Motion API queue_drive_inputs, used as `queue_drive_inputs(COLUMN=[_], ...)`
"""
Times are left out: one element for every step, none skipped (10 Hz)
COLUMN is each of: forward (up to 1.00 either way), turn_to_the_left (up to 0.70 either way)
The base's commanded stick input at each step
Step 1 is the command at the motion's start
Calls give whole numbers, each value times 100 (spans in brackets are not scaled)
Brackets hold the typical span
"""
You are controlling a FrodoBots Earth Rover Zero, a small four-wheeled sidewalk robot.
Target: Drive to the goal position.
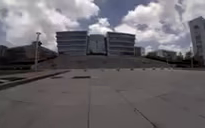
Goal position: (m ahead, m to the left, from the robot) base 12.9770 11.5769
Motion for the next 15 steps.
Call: queue_drive_inputs(forward=[70, 70, 70, 70, 70, 70, 70, 70, 70, 70, 70, 70, 70, 70, 70], turn_to_the_left=[-19, -34, 0, 0, 0, 0, 0, 0, 0, 0, 0, 0, -13, -33, -35])
